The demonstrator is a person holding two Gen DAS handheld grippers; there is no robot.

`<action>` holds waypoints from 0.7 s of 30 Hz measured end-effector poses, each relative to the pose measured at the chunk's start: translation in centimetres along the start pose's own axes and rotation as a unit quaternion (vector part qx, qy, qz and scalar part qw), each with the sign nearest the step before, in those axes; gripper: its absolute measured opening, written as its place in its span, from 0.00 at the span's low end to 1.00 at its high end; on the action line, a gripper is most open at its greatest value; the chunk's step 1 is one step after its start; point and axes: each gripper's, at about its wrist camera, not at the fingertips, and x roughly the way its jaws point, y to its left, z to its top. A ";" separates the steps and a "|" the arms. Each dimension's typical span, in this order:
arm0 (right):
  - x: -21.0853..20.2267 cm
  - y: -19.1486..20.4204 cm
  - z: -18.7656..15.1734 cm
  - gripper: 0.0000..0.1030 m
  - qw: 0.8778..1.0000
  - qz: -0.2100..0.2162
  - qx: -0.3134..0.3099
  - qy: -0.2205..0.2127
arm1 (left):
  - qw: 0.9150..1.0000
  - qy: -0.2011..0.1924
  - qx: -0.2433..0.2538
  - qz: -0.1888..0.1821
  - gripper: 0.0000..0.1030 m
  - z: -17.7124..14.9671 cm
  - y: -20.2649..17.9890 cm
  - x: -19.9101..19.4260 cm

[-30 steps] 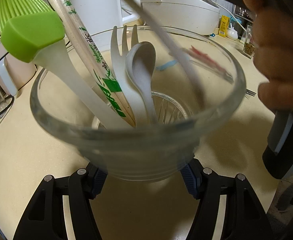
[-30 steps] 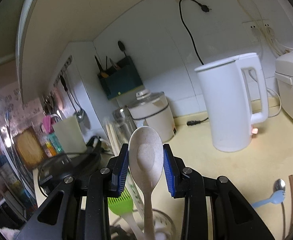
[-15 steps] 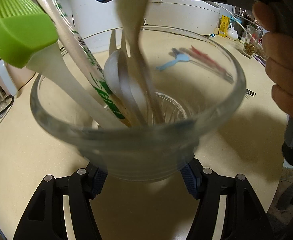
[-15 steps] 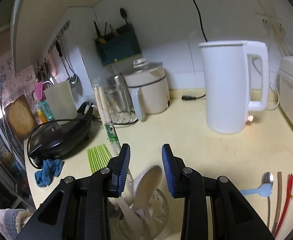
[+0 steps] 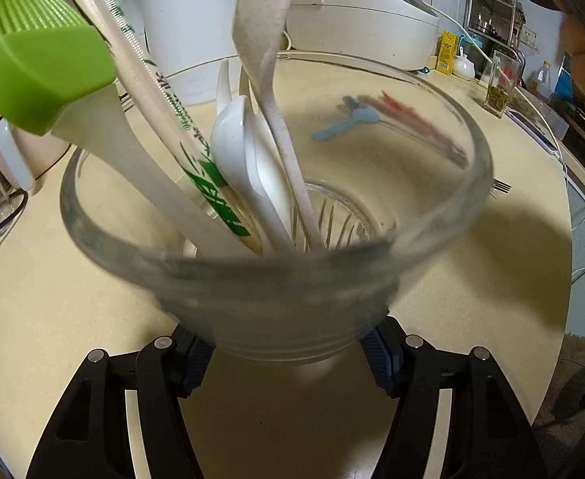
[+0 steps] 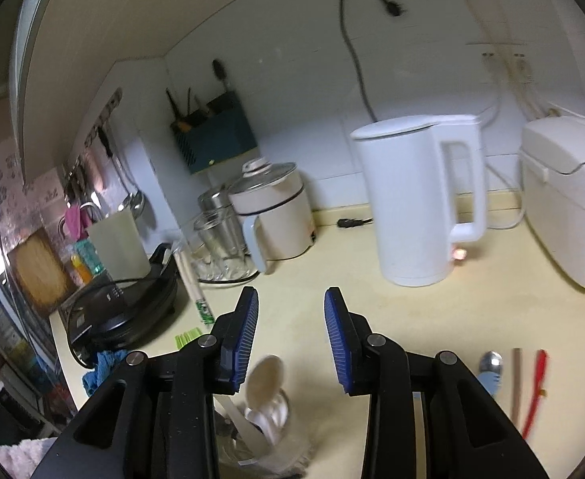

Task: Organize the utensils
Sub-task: 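Move the open right gripper back over the remaining utensils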

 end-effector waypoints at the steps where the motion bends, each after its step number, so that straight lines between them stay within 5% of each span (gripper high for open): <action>1: -0.4 -0.4 0.0 0.34 1.000 -0.004 0.003 0.003 | 1.000 0.000 0.000 0.000 0.68 0.0 0.0 0.0; 10: -4.6 -6.5 -3.4 0.34 0.991 -0.101 0.041 0.080 | 1.000 0.000 0.000 0.000 0.68 -0.1 0.1 0.1; 21: -9.5 -13.5 -10.9 0.34 0.959 -0.208 0.095 0.167 | 1.000 0.000 0.000 0.000 0.68 0.0 0.0 0.0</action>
